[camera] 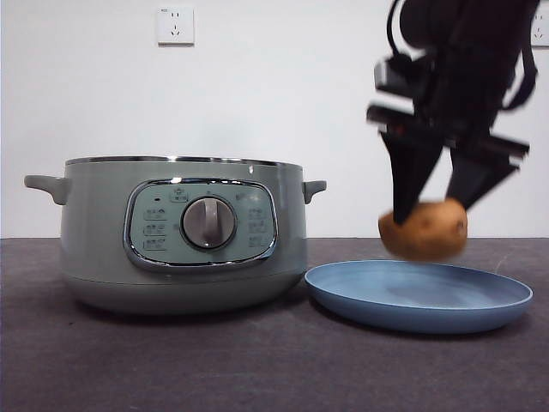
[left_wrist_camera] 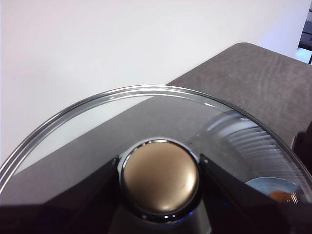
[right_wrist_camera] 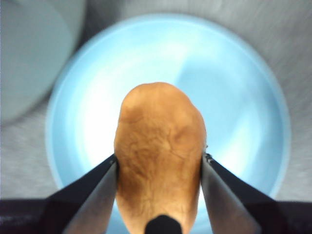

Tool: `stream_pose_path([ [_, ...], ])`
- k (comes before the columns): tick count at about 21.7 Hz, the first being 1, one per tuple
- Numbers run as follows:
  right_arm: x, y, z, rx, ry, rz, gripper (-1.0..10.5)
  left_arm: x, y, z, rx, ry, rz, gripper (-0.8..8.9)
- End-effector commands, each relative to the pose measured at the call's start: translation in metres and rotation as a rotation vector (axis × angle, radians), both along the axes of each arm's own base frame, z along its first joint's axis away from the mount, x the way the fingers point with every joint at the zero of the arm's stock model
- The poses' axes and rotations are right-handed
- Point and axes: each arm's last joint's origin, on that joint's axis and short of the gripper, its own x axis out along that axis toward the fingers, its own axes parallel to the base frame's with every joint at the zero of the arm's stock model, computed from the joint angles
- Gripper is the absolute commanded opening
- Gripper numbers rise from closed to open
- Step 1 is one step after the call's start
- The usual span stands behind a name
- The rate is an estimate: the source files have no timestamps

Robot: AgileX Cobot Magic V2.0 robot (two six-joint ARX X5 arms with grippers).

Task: Take the potato out from the steamer,put the potato on the plate,close the lid

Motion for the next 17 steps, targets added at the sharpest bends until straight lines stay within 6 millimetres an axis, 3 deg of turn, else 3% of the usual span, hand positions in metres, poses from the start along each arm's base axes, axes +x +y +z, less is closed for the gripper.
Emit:
stream_pose_path([
  [1, -0.005, -0.001, -0.024, -0.004, 0.027, -0.011, -0.1, -0.005, 0.003, 0.011, -0.026, -0.071, -0.003, -0.08],
  [4, -0.009, -0.003, -0.039, -0.005, 0.027, -0.012, -0.1, -0.005, 0.003, 0.011, -0.026, -0.071, -0.003, -0.08],
  [10, -0.008, -0.003, -0.039, -0.002, 0.020, -0.014, 0.2, -0.006, 0.003, 0.010, -0.021, -0.062, -0.003, -0.08],
  [15, -0.008, -0.003, -0.039, -0.004, 0.022, -0.014, 5.0, -0.006, 0.003, 0.009, -0.017, -0.054, -0.003, -0.08],
  [17, -0.008, -0.003, -0.039, -0.003, 0.021, -0.014, 5.7, -0.006, 0.003, 0.009, -0.018, -0.054, -0.004, -0.08],
])
